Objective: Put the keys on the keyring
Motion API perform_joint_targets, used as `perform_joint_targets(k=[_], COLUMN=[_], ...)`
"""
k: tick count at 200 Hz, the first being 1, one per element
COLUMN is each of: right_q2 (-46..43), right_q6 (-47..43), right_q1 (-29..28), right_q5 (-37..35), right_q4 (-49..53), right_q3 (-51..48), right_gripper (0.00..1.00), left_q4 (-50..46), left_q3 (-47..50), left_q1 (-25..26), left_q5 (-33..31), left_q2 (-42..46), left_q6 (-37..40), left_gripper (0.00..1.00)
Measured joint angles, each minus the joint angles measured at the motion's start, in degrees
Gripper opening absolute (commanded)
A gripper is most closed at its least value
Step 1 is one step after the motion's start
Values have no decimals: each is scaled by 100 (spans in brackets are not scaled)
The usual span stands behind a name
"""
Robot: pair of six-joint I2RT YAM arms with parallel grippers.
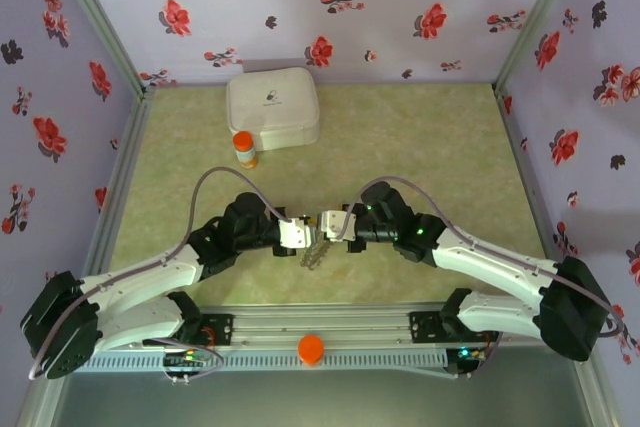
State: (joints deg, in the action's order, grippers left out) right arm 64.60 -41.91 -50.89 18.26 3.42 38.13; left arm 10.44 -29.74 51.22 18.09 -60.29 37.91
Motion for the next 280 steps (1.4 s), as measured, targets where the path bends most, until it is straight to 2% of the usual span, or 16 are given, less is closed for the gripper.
perform_joint_targets(k=[49,65,77,84,93,99,110,125,151,179,216,280], right_q2=[0,0,0,0,0,0,-4,-28,-260,-343,-341,-341], right_q6=[20,24,59,63,72,94,151,284,667,964,1093,1152], right_q1=[0,0,0,0,2,4,7,46,216,323,330,330], right_q5=[72,92,109,122,131,157,234,380,778,1141,1362,1541], right_q4=[-24,-26,-20,-20,-22,-33,-59,-164,-697,-1016,-1130,-1180], right_q3=[2,2,2,2,2,2,2,-11,-238,-306,-306,-306], right_gripper=[13,8,0,0,0,0,0,0,0,0,0,0], left_q4=[-66,-90,-114,-116,-116,-109,107,511,964,1311,1711,1759], left_q3=[-2,0,-2,-2,0,2,98,400,807,925,922,723], left_q1=[2,4,7,7,7,4,-46,-223,-621,-715,-807,-979], left_q5=[0,15,15,15,11,11,9,76,431,863,1484,2157], left_q2=[76,76,76,79,92,105,192,527,1174,1403,1058,382], left_q6=[-2,-4,-17,-24,-59,-122,-382,-776,-1554,-2140,-2544,-2540], left_gripper=[0,0,0,0,22,31,39,43,41,38,32,23])
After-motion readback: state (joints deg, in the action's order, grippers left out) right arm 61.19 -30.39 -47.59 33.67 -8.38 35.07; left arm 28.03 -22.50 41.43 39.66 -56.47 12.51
